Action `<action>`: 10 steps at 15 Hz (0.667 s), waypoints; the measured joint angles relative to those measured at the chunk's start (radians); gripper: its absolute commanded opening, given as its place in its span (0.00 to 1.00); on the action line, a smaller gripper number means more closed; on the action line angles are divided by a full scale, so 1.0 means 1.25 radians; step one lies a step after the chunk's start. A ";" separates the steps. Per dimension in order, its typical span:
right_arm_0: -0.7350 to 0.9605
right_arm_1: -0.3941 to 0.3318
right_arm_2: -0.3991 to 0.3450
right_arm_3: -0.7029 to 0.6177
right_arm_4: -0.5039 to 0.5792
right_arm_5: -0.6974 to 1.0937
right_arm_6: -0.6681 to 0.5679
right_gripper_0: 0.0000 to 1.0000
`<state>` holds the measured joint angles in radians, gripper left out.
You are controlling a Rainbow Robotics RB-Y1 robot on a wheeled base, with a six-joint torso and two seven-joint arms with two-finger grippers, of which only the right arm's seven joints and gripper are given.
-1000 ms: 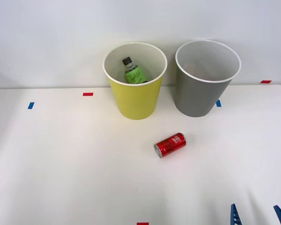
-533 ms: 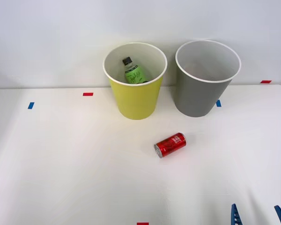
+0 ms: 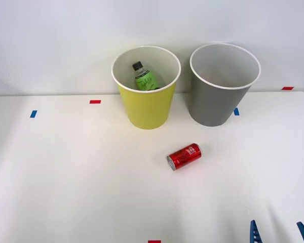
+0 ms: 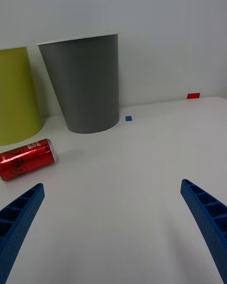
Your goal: Put cans in the gray bin, plastic bottles in the light green bin
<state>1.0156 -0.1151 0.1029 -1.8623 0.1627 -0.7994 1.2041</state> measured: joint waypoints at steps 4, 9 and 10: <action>0.000 0.000 0.000 0.000 0.000 0.000 0.000 1.00; 0.000 0.000 0.000 0.000 0.000 0.000 0.000 1.00; 0.000 0.000 0.000 0.000 0.000 0.000 0.000 1.00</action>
<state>1.0155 -0.1151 0.1028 -1.8623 0.1626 -0.7994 1.2041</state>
